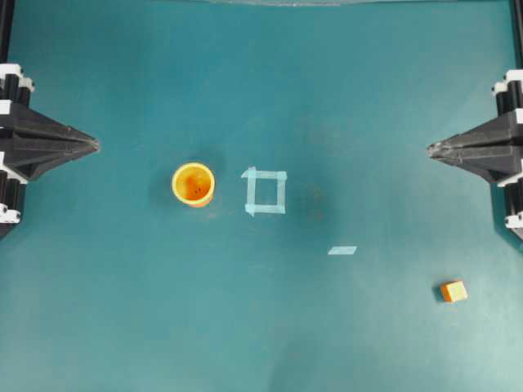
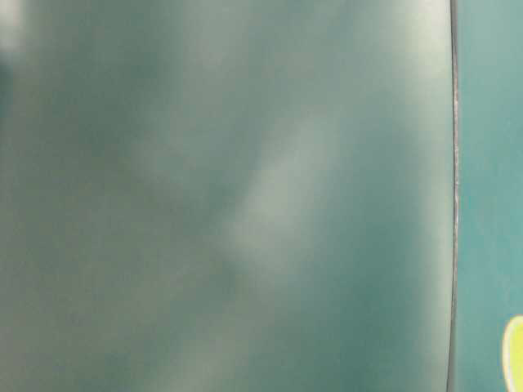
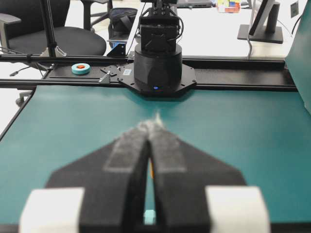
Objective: Hold the block with right arm and the cup with left arm, then put the block into the cup.
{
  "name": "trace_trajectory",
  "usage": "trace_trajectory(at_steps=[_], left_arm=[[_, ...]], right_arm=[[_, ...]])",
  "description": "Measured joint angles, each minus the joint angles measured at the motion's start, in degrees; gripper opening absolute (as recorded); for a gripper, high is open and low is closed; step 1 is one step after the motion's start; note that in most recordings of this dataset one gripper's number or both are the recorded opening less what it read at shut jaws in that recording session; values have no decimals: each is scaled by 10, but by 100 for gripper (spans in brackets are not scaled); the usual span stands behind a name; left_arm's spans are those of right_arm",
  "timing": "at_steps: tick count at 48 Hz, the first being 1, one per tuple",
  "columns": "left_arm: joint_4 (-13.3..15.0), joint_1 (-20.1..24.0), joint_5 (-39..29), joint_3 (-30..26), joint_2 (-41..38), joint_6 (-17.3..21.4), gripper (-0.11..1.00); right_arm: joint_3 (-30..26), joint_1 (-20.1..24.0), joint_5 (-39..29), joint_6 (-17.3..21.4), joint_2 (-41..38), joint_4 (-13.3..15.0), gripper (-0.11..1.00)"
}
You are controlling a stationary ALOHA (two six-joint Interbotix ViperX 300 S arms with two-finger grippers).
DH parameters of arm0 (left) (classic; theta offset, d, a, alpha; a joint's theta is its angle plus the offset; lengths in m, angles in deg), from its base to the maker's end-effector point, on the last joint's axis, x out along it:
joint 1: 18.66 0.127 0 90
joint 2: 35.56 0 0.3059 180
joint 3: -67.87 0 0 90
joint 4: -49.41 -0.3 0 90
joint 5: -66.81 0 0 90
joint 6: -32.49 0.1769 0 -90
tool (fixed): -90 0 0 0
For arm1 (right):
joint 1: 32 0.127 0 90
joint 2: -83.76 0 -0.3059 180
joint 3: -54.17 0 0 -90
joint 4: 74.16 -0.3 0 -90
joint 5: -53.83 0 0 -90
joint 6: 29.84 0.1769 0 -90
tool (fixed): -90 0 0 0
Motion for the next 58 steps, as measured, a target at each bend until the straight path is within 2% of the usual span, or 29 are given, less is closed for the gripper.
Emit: trace_trajectory(at_steps=[5,9,15,21,25,29,35,39,46,52,58], left_arm=[[-1,0,-39,0,0,-5,11],[-2,1,-74,0,0,-7,12],[-4,0,-94,0,-1,-5,21],[-4,2,-99,0,-5,-6,39],[-4,3,-100,0,-11,-4,53],[-4,4,-102,0,-20,3,62],[-4,5,-112,0,-37,4,62],[-5,5,-119,0,-52,3,64],[-5,6,-133,0,-83,-4,74],[-5,6,-139,0,-116,-7,85],[-5,5,-140,-2,-157,-8,87]], right_arm=[[-3,-1,-16,6,-2,0,0],[-15,-1,-62,24,-6,0,0],[-42,-2,-156,72,-18,1,0],[-67,-2,-247,122,-27,0,2],[-77,0,-294,142,-31,0,9],[-85,11,-338,160,-33,0,24],[-92,38,-388,172,-40,-2,49],[-95,53,-416,192,-47,-4,59],[-100,84,-467,232,-76,-5,67],[-101,117,-501,252,-103,-6,68],[-102,159,-519,258,-136,-5,68]])
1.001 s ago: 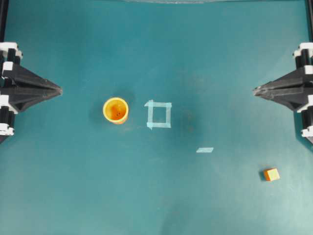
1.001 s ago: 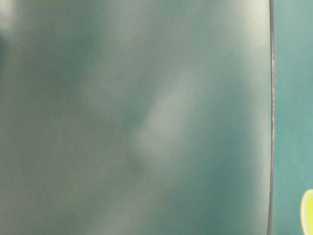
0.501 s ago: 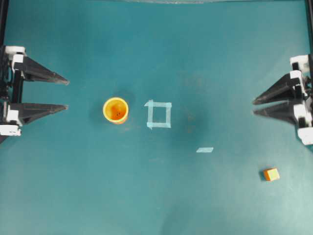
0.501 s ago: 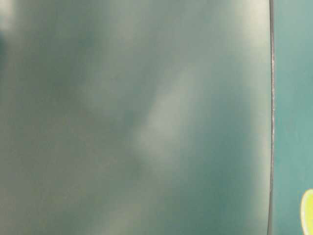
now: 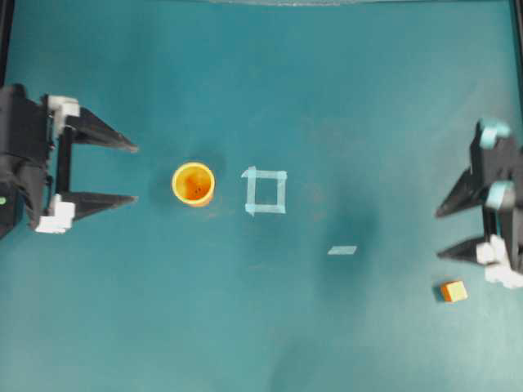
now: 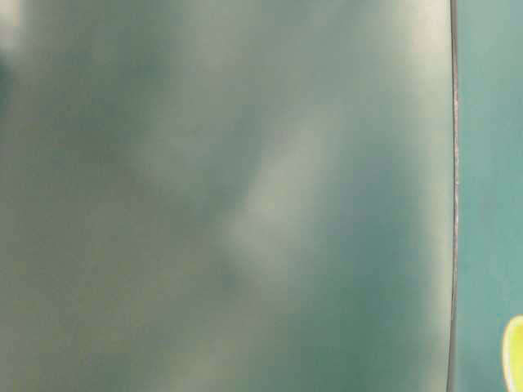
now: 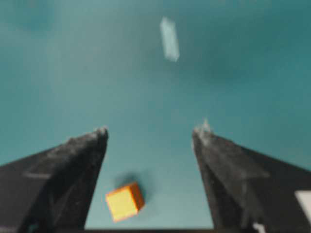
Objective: Hold the block with right arm and the cup with left arm, then put the block into the cup.
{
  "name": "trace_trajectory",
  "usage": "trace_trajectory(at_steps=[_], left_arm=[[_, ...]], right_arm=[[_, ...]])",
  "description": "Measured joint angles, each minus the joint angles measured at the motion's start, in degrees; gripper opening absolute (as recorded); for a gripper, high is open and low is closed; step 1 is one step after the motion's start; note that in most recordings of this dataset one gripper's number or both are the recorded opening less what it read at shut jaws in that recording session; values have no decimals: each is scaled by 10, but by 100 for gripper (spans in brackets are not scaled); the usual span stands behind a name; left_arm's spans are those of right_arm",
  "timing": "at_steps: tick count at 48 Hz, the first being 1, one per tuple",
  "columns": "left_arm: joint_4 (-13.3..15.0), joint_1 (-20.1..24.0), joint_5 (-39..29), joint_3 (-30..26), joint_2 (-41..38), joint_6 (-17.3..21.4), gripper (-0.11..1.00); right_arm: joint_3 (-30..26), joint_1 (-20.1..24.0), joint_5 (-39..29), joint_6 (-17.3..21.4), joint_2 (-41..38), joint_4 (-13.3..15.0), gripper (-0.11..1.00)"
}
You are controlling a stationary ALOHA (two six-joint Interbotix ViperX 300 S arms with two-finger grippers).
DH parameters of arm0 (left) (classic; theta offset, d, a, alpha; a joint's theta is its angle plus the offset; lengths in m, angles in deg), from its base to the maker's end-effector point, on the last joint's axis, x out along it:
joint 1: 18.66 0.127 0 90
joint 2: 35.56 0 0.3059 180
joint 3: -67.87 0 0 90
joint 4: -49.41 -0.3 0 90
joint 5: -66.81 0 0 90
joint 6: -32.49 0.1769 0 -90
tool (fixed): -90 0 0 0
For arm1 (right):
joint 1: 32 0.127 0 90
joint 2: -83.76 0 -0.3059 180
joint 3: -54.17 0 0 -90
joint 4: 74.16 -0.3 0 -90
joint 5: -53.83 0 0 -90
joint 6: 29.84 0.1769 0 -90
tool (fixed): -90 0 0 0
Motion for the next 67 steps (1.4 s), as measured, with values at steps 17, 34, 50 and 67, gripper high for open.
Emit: trace_trajectory(at_steps=[17,34,50,67], left_arm=[[2,4,16,-7,-134,-54,87],[0,4,75,-16,-231,-62,87],[0,4,95,-73,-344,-62,87],[0,9,131,-135,-443,-62,87]], right_arm=[[-12,91,-56,-1,-98,1,68],[-12,141,-59,-2,-152,4,68],[-11,145,-59,0,-155,17,68],[-6,145,-49,0,-155,19,68]])
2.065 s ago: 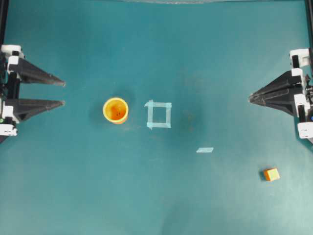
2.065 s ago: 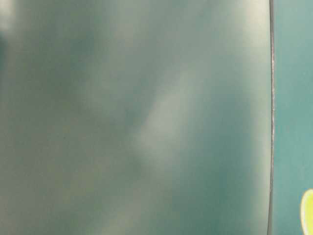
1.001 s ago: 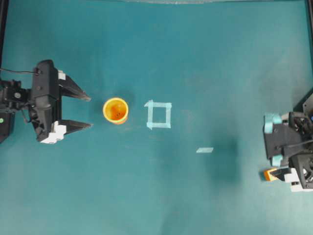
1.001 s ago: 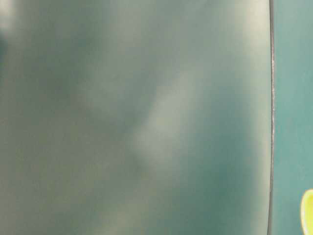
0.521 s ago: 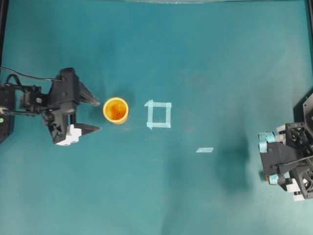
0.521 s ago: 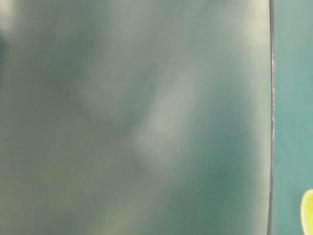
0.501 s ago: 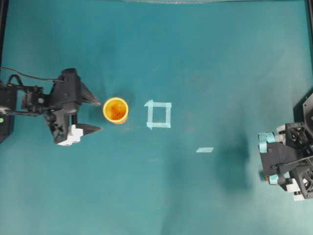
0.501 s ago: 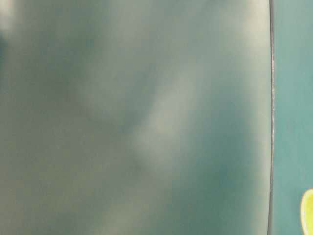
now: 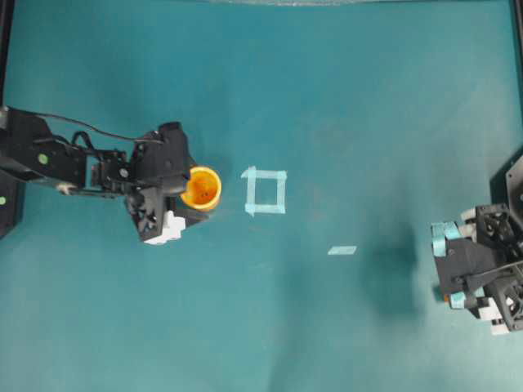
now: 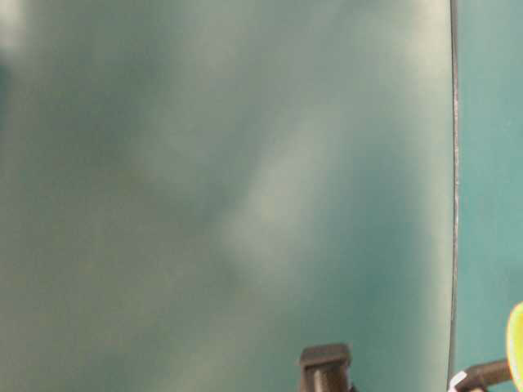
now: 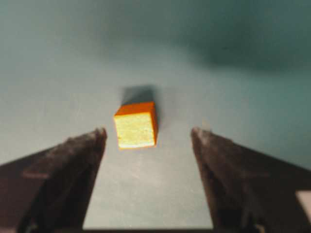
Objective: Hold the block with right arm and the cup with left arm, then put the block into the cup.
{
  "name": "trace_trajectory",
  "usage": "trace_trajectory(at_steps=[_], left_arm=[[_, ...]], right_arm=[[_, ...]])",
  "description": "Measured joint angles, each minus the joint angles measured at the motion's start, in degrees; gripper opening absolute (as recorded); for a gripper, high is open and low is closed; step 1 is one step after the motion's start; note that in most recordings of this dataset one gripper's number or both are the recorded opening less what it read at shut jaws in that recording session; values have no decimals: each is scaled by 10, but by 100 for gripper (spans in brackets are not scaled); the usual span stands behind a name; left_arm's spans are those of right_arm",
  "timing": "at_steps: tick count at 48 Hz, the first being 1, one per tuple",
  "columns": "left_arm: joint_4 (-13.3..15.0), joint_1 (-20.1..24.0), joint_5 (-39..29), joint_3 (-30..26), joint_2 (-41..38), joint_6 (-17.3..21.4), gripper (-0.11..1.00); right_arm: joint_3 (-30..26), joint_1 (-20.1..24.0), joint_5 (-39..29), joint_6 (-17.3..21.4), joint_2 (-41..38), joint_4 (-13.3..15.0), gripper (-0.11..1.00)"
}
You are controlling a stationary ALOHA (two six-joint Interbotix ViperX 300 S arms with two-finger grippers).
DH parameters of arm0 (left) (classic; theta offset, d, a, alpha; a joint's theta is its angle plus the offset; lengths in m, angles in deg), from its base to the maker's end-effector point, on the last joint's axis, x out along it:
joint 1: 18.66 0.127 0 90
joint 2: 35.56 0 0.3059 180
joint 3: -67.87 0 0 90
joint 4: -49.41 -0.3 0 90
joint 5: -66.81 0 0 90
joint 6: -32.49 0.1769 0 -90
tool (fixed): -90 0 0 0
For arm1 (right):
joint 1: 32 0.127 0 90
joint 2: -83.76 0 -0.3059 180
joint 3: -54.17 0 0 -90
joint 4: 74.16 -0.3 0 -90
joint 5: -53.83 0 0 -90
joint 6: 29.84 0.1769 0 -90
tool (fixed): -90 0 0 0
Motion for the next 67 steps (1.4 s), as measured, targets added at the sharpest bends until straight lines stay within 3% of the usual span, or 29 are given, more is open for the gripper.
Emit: trace_trajectory(at_steps=[11,21,29,39,48,59,67], left_arm=[[0,16,-4,-25,-25,1,85],[-3,13,-33,-37,-27,8,65],[-3,-6,-41,-67,-27,8,65],[-3,-32,-91,-151,-50,8,65],[-3,-36,-156,-221,-80,9,65],[-3,-37,-179,-268,-98,9,65],[-4,-40,-183,-278,-102,8,65]], right_arm=[[7,0,4,0,-2,2,68],[16,0,14,0,-2,2,68],[23,1,36,0,-5,3,68],[40,11,83,0,-31,1,68],[47,25,131,0,-69,-4,68],[49,40,153,2,-107,-9,67],[57,40,153,17,-112,-10,56]])
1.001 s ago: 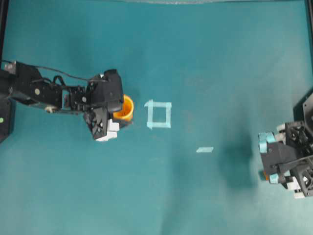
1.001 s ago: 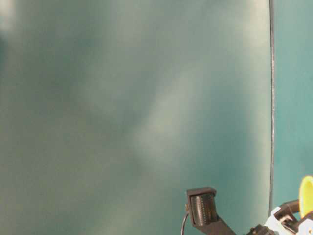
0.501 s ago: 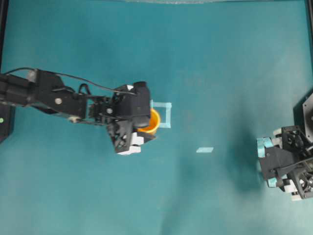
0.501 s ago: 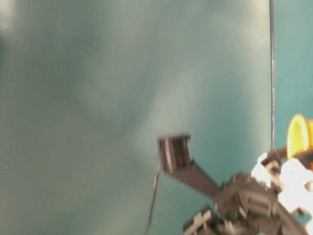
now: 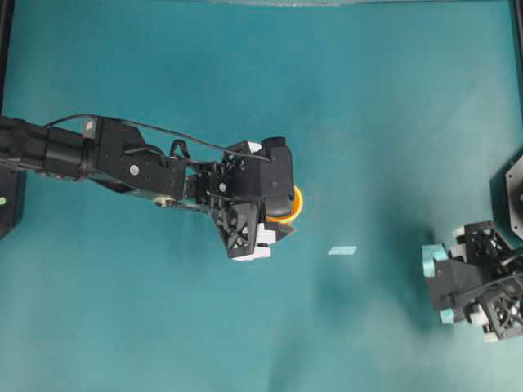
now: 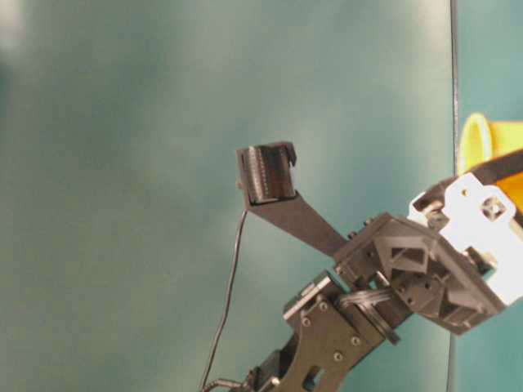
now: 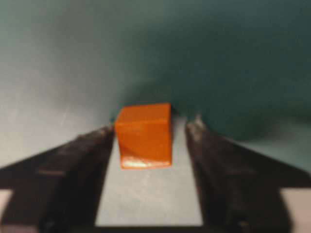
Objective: Hold the block with right arm and the cup with left arm, then put the block into the cup.
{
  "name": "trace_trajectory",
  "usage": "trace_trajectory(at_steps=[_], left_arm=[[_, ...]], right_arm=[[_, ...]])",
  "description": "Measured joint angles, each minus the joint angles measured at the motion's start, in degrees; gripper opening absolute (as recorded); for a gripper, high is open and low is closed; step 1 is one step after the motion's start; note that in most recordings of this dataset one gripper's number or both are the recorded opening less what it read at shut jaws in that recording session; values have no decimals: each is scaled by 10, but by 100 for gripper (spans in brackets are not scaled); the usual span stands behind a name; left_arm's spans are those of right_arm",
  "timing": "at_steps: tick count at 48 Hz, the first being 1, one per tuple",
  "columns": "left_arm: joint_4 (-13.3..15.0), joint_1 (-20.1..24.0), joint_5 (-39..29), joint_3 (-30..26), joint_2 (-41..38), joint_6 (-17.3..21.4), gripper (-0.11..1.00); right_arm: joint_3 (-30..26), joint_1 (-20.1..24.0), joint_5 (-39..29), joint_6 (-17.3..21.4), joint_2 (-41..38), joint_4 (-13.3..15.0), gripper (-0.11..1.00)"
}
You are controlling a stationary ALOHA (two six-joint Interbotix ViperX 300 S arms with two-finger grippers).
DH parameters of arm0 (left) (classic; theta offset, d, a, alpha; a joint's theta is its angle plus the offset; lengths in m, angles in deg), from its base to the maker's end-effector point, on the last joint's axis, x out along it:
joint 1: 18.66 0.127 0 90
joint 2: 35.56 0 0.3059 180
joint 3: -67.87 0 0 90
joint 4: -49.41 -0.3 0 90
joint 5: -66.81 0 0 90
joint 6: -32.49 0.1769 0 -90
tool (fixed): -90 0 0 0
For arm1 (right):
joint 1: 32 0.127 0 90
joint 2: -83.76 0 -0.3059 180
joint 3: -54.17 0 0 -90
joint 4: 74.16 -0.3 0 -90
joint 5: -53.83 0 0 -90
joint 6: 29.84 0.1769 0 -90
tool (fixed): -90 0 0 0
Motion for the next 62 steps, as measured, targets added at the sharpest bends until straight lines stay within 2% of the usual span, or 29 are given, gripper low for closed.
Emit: trace_trajectory(at_steps=[5,10,14,23,32,39,45,62], left_arm=[[1,-3,-2,0,1,1,65],[1,-6,-2,0,1,1,65],[0,-9,-2,0,1,1,65],[0,-10,-3,0,1,1,65],[1,-10,-2,0,1,1,65],[0,-10,-2,-1,1,1,65],[0,-10,-3,-2,1,1,65],[0,-10,-2,-6,1,2,65]], right_arm=[[-1,0,2,6,1,0,40],[-15,-2,9,6,6,10,39],[-37,-17,20,4,14,33,39],[-91,-98,45,4,25,98,39],[-142,-203,76,4,25,138,39],[-174,-275,135,5,12,149,39],[-198,-306,185,4,-13,150,39],[-254,-327,199,2,-73,157,39]])
